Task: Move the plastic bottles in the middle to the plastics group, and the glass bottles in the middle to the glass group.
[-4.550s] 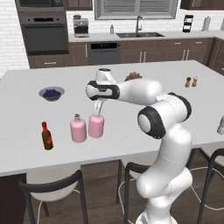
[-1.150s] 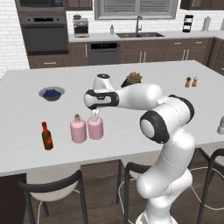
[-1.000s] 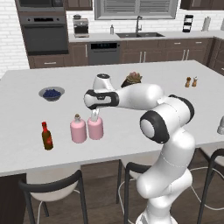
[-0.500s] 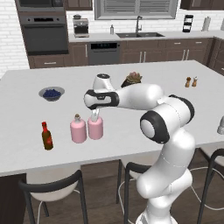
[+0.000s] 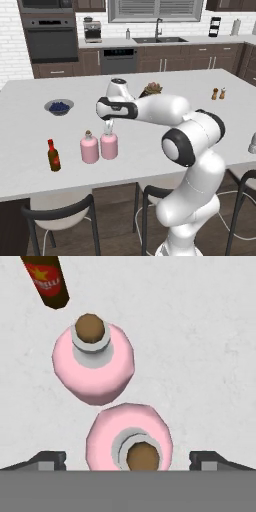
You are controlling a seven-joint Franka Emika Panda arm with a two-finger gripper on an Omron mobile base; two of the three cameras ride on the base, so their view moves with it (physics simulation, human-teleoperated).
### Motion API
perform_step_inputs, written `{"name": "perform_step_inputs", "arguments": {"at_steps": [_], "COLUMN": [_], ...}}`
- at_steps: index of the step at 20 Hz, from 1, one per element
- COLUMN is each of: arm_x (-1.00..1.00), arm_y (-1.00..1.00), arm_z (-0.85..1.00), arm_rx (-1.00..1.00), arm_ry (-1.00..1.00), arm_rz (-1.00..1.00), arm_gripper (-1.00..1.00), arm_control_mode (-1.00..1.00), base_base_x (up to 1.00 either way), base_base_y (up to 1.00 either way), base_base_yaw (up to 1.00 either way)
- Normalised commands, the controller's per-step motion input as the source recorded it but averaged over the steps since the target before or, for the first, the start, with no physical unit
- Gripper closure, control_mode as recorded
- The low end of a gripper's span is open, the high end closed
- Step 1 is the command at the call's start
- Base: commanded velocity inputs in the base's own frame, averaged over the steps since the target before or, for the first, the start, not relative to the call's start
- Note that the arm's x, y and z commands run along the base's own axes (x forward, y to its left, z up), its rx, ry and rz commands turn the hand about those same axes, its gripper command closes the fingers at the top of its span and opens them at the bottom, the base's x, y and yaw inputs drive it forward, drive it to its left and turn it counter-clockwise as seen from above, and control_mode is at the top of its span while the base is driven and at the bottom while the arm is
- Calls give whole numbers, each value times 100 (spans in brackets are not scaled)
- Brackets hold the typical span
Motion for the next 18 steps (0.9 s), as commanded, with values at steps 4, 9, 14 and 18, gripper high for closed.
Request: {"name": "perform_step_inputs", "arguments": {"at_steps": [4, 9, 14, 18], "arm_x": [-2, -46, -85, -96], "arm_y": [0, -10, -34, -76], "arm_z": [56, 40, 7, -17], "arm_rx": [0, 0, 1, 6], "arm_ry": [0, 6, 3, -8], "arm_rz": [-3, -9, -15, -19], "arm_gripper": [-100, -100, -100, -100], "arm_control_mode": [-100, -100, -100, -100], "base_base_x": [0, 0, 0, 0], "base_base_y": [0, 0, 0, 0], "base_base_yaw": [0, 0, 0, 0]}}
